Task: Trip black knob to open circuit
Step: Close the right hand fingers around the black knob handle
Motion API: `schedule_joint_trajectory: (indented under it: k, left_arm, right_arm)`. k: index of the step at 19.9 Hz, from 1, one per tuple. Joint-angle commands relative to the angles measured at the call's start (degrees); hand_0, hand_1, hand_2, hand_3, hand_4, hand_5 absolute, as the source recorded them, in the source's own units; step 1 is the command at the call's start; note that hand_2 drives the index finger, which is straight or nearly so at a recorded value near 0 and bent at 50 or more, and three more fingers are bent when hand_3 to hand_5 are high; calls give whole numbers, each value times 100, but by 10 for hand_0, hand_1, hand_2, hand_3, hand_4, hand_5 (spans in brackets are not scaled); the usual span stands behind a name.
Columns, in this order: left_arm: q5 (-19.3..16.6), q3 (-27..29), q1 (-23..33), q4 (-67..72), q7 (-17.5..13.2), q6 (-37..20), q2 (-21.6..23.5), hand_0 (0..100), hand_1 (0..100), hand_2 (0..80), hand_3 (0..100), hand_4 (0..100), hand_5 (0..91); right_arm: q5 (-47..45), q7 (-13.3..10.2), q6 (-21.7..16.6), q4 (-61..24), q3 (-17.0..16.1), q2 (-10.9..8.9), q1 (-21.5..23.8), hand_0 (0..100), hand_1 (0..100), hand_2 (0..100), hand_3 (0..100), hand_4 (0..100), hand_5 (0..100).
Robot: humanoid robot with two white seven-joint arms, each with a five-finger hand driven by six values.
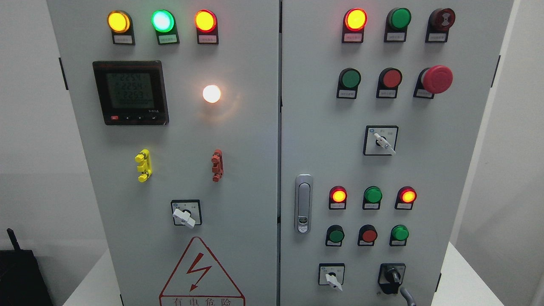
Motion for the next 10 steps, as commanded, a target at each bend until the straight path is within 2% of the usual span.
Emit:
schedule_joint_trajectory:
  k: [1,10]
  left_arm:
    - [14,7,-14,-1,1,-11,0,120,389,0,0,0,0]
    - [14,7,-23,-1,1,-11,0,120,389,0,0,0,0]
  right_arm:
    - [-12,11,-37,-96,58,-6,-48,0,0,22,1000,1000,1000]
    - [-12,11,-37,-87,137,-15,-66,0,0,24,1000,1000,1000]
